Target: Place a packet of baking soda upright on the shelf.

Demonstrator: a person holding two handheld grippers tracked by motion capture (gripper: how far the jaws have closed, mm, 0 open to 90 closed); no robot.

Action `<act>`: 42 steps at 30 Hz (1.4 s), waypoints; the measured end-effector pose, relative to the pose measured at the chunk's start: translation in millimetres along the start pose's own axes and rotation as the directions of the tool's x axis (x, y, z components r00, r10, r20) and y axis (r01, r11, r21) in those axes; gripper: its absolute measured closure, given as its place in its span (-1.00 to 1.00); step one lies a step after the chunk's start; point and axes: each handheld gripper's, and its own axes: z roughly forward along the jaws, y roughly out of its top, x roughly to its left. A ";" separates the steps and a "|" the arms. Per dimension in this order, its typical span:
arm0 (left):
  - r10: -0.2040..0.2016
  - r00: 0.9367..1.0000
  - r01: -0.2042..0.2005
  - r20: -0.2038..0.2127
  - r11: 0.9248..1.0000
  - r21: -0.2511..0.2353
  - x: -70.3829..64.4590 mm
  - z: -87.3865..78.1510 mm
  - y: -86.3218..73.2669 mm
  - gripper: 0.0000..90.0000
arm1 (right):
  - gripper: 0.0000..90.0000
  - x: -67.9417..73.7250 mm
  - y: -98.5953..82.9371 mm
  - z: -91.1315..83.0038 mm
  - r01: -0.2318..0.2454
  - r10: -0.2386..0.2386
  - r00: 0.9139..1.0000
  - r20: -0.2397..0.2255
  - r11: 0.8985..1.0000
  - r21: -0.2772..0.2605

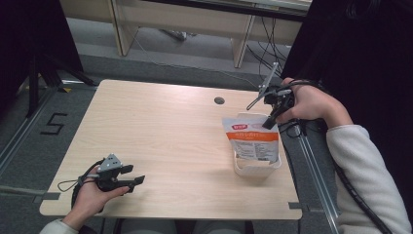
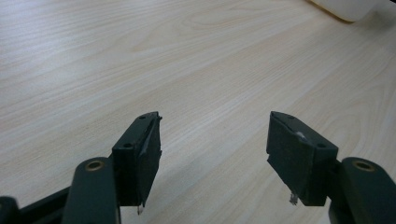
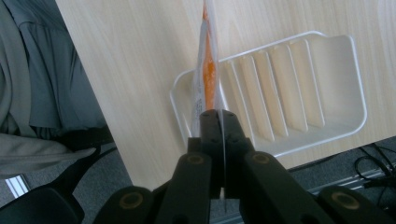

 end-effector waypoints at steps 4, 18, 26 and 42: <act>0.002 1.000 -0.002 -0.001 1.000 0.000 0.0 0.0 0.0 -0.23 | 1.00 -1.5 -0.1 1.8 0.004 -0.004 1.000 0.003 1.000 0.007; 0.002 1.000 -0.002 0.000 1.000 0.000 0.0 0.0 -0.1 -0.23 | 1.00 -3.3 1.5 5.9 0.018 -0.019 1.000 0.022 0.999 0.026; 0.013 1.000 -0.013 0.001 1.000 -0.002 0.3 0.0 0.0 -0.23 | 1.00 -4.6 2.9 8.2 0.016 -0.017 0.999 0.031 0.999 0.048; 0.041 0.999 -0.041 0.002 0.999 0.020 2.1 -1.6 0.3 -0.23 | 1.00 -7.3 6.0 12.1 0.042 -0.045 0.998 0.046 0.998 0.057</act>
